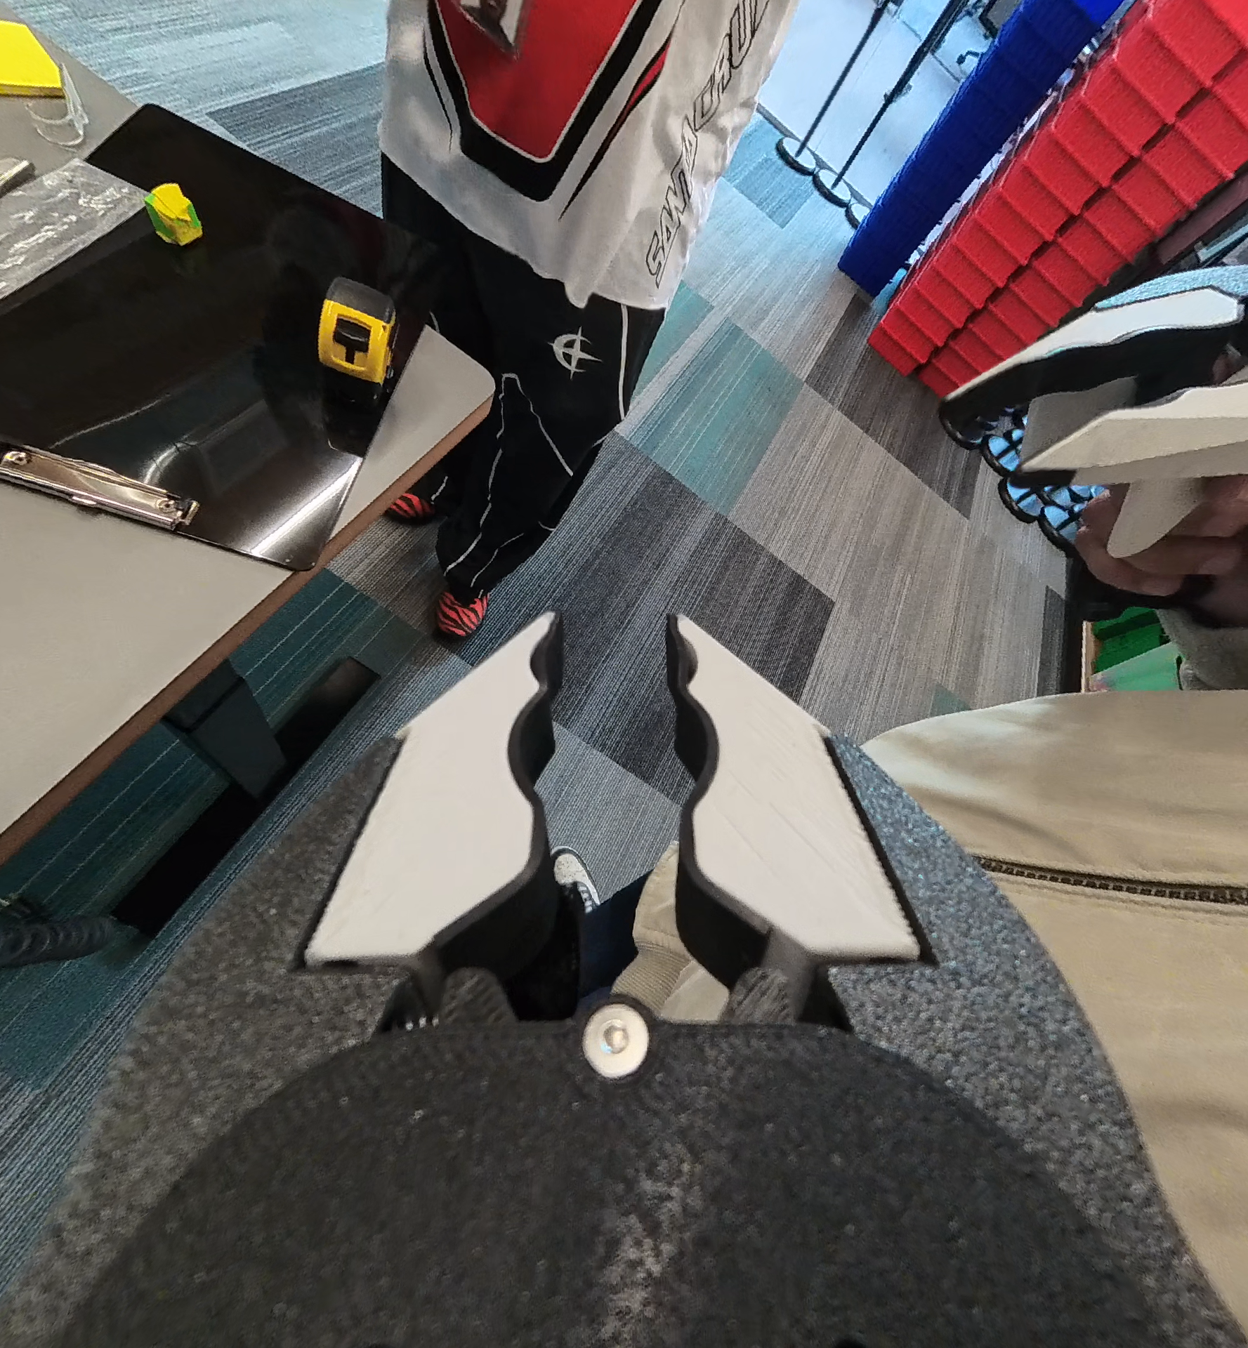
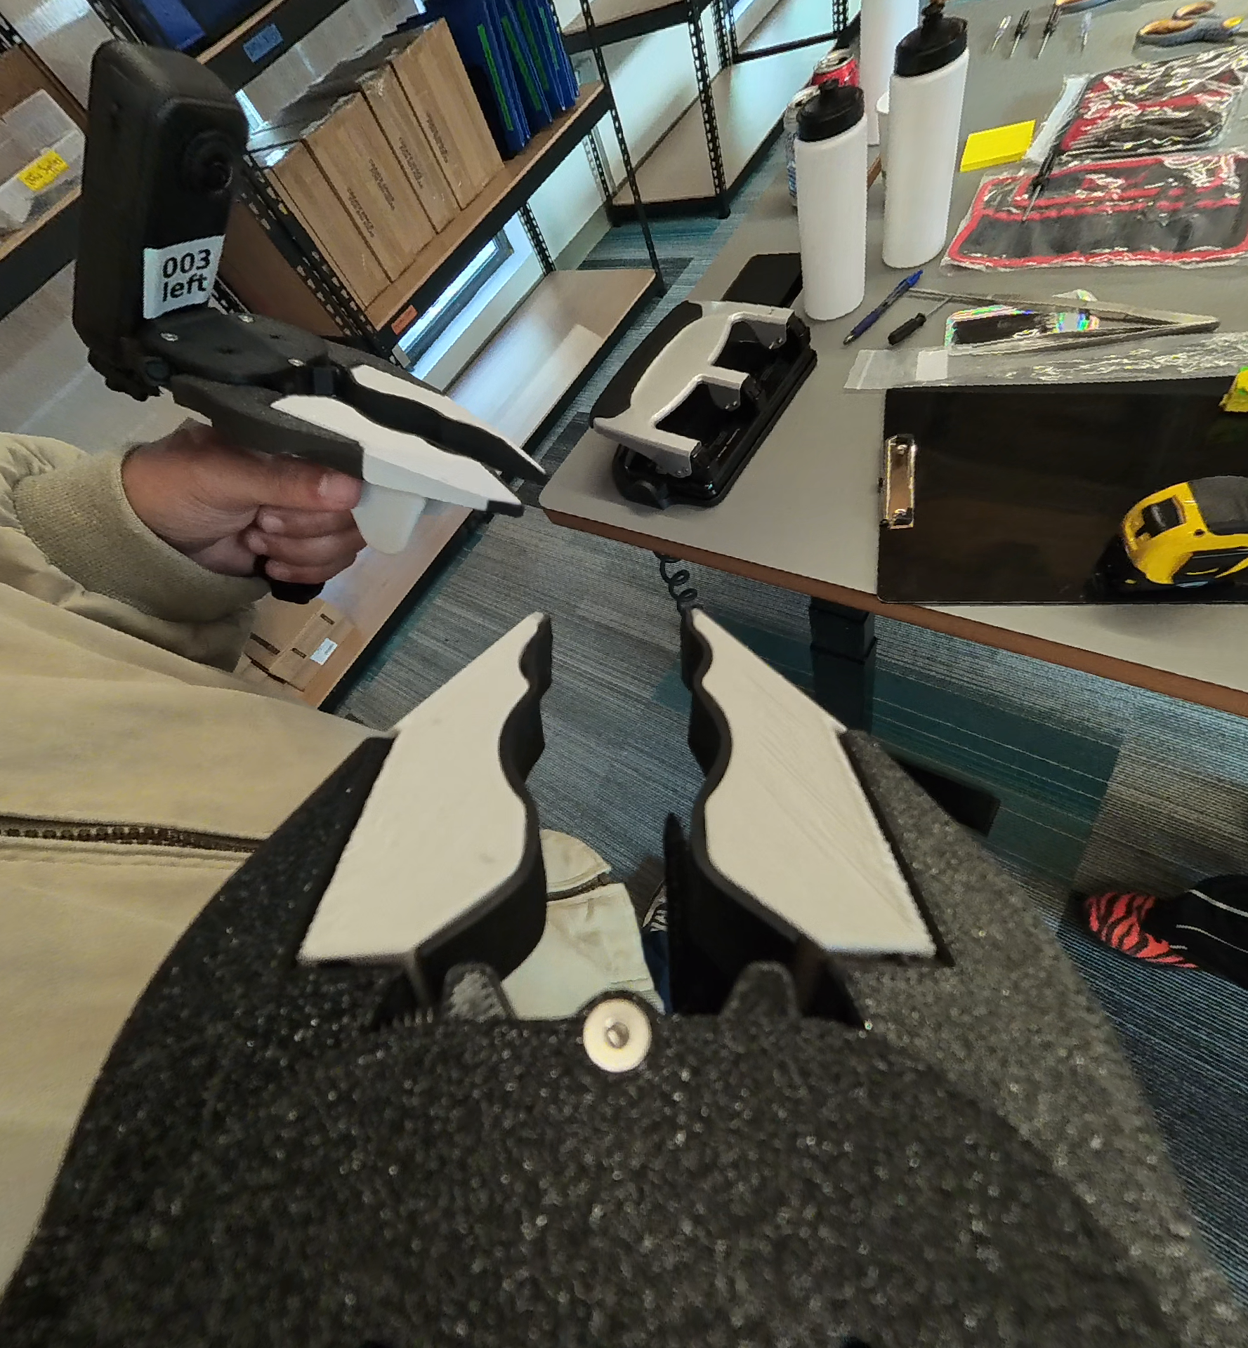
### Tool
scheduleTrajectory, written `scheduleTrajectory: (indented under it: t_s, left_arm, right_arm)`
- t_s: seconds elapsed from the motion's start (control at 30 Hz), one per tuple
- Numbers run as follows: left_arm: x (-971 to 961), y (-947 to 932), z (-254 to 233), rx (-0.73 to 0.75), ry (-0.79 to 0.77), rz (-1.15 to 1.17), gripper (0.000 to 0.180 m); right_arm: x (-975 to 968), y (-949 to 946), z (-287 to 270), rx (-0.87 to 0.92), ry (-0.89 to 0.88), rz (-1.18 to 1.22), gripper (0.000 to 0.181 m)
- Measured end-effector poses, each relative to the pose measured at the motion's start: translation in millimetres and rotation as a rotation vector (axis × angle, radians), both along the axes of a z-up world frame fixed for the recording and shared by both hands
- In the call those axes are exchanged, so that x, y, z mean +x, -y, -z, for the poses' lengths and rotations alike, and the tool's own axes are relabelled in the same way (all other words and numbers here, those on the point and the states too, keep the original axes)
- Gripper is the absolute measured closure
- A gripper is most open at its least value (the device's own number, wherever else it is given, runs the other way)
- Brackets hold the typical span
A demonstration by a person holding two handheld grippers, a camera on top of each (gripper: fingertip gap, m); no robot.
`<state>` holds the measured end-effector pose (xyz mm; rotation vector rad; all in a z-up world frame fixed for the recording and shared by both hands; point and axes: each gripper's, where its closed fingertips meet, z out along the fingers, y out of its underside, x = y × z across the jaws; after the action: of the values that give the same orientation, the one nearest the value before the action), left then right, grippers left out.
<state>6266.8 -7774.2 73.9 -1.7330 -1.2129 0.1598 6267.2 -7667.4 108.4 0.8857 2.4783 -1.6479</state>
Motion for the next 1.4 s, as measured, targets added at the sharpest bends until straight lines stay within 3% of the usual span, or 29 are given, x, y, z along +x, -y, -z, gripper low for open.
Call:
scheduleTrajectory:
  t_s: [1.23, 1.4]
  left_arm:
    - [8, -5, 7, -0.003, 0.026, 0.009, 0.152]
    - [7, -4, 7, -0.002, 0.028, 0.006, 0.152]
  right_arm:
    - [5, 1, 7, 0.0, 0.041, -0.011, 0.146]
    - [9, 1, -8, -0.052, -0.024, -0.038, 0.149]
